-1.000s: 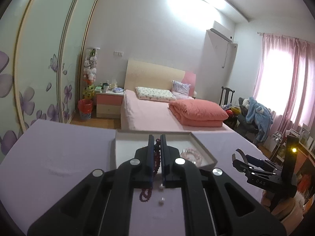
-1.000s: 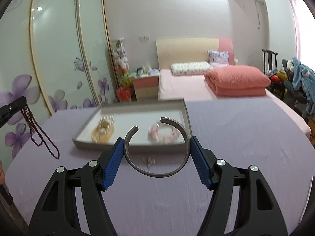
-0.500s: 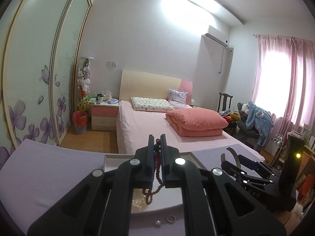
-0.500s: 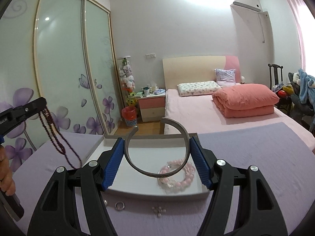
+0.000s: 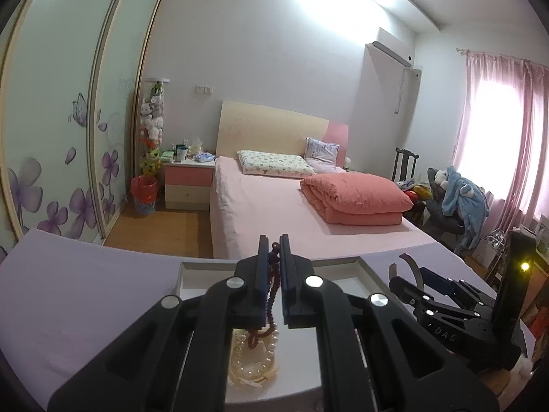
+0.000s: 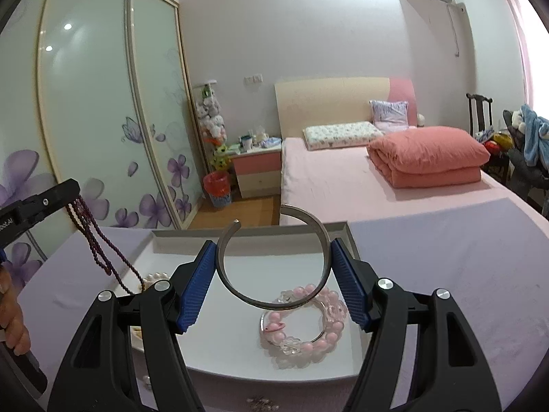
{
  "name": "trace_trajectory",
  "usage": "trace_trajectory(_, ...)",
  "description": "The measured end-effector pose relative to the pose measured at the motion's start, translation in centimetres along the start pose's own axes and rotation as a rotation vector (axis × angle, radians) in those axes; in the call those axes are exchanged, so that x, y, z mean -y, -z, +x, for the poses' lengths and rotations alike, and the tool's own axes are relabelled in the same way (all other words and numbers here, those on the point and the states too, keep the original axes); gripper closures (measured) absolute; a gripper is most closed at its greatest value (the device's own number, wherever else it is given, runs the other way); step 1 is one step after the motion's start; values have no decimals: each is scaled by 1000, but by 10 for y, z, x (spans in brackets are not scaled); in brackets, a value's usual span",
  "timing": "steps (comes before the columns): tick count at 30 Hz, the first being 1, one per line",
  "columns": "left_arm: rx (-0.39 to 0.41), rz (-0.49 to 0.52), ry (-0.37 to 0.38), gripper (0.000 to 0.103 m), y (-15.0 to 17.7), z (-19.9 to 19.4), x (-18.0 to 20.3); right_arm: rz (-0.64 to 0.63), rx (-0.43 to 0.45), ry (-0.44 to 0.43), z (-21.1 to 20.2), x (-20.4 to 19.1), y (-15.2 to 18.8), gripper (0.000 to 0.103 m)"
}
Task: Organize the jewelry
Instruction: 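Lift the red beads and silver cuff and carry both over the grey tray, then lower the beads and cuff into the tray and open both tools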
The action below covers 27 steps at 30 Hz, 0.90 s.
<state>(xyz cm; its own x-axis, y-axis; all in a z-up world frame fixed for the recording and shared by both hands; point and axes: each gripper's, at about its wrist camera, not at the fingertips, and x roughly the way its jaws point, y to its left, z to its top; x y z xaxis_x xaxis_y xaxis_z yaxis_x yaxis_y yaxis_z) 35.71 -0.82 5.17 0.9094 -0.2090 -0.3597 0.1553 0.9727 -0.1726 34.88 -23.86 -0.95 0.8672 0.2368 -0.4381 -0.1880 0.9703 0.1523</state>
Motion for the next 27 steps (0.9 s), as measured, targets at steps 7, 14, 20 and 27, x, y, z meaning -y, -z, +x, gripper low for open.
trace_trajectory(7,-43,-12,5,96,12,24,-8,0,-80,11,26,0,8,35)
trace_trajectory(14,-55,-25,7,95,16,34,-11,3,-68,0,20,-2,6,22)
trace_trajectory(20,-60,-27,2,94,19,35,-13,4,-74,-4,21,-2,6,22)
trace_trajectory(27,-63,-29,-8,93,22,37,-14,-2,-72,-8,21,-1,6,22)
